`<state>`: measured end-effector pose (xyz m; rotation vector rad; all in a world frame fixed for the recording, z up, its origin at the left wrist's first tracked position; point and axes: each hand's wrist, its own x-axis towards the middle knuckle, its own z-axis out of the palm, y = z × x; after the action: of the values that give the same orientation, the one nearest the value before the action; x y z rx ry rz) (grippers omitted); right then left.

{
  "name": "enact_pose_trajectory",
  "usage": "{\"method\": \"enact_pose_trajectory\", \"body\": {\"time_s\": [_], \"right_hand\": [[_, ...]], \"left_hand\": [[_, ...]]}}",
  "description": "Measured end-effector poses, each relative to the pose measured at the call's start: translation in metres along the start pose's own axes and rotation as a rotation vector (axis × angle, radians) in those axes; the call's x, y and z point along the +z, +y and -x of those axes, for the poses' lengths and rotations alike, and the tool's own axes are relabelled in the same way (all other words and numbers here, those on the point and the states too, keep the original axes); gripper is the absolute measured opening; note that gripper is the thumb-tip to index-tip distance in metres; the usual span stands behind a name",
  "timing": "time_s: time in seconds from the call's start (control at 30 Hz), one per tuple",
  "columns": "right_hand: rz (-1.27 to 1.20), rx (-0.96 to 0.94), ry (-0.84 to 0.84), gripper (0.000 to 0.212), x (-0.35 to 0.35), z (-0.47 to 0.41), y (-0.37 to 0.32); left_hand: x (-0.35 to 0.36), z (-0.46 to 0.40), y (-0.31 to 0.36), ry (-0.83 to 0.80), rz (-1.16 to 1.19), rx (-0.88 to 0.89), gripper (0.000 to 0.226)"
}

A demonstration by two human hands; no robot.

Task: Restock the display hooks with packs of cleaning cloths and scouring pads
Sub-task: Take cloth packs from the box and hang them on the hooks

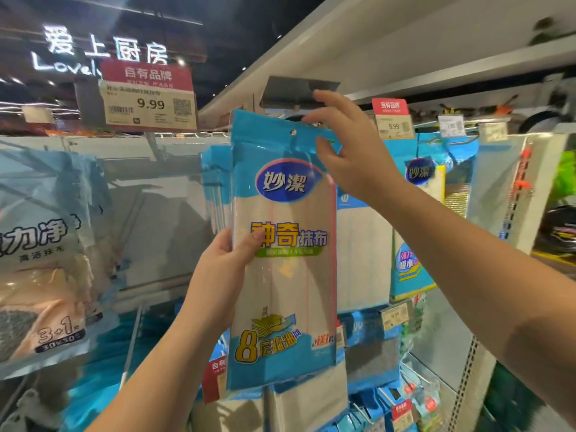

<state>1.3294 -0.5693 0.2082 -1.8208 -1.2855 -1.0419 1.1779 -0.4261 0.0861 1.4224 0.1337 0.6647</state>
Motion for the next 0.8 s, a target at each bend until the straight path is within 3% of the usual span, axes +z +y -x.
{"method": "enact_pose_trajectory", "body": {"time_s": [0.27,0.53,0.7,0.8], "right_hand": [[0.251,0.048,-0.170,0.041,0.007,0.000,-0.006],[0.362,0.075,-0.157,0.047,0.016,0.007,-0.006],[-0.029,0.360,-0.086,0.050,0.044,0.071,-0.009],[-0.294,0.612,-0.280,0.065,0.064,0.114,-0.020]], "left_hand": [[0.004,-0.004,0.002,-0.002,0.066,-0.024,0.026],[0.004,-0.021,-0.009,0.048,0.149,-0.125,0.019],[0.000,-0.042,-0.016,0.095,0.144,-0.120,0.018],[-0.002,-0.055,-0.021,0.087,0.174,-0.133,0.022]]}}
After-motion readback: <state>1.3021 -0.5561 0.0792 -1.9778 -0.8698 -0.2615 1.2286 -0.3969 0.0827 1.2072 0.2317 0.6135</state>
